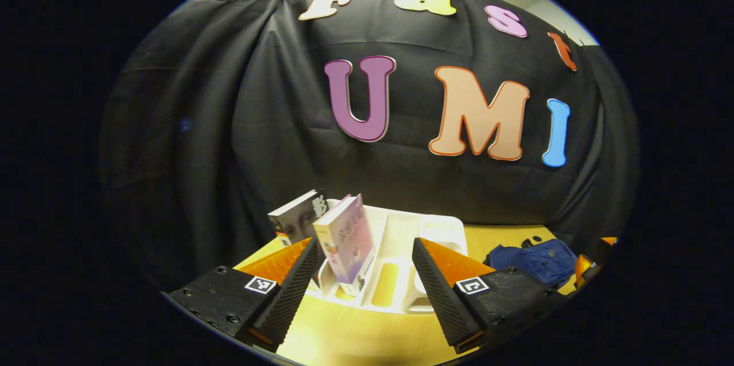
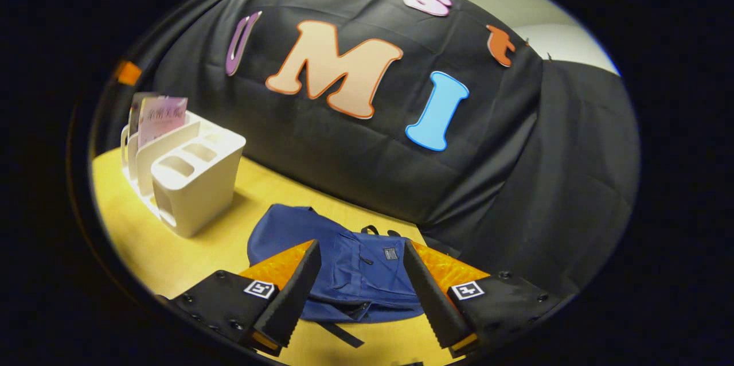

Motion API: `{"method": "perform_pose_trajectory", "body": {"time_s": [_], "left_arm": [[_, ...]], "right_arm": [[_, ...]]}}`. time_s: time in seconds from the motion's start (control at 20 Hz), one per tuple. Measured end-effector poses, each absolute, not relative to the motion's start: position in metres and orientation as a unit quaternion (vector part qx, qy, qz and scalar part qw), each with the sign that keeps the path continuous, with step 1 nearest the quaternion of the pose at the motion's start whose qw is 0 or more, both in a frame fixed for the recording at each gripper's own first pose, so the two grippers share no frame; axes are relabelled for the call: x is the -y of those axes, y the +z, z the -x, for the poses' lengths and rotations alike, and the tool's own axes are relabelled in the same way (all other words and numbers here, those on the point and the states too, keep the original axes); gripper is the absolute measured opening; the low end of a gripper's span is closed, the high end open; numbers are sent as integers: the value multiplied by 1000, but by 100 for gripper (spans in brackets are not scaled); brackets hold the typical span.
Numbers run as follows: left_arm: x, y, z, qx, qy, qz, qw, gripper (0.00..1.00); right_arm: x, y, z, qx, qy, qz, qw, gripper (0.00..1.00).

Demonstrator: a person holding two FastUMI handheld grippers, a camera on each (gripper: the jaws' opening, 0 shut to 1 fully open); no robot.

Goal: Open the schoolbag, grab two books from the bookshelf and put them into the schoolbag.

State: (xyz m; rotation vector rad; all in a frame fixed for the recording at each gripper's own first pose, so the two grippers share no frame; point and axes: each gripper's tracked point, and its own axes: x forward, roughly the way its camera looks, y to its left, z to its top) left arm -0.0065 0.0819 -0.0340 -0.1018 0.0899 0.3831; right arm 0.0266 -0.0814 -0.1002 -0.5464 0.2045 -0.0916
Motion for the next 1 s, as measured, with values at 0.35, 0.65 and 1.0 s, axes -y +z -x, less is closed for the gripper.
{"method": "perform_pose_trajectory", "body": {"time_s": [0.35,0.65,1.0], "left_arm": [[-116,-35,27,-59,239,27,969,97],[-128,-43,35,-74,254,32,964,97],[-139,-52,34,-87,248,22,965,97]], "right_arm": [[75,-148,-26,-117,-11,386,915,91],[71,-186,-30,-123,20,488,864,89],[61,-236,-42,-136,52,572,807,88]]}}
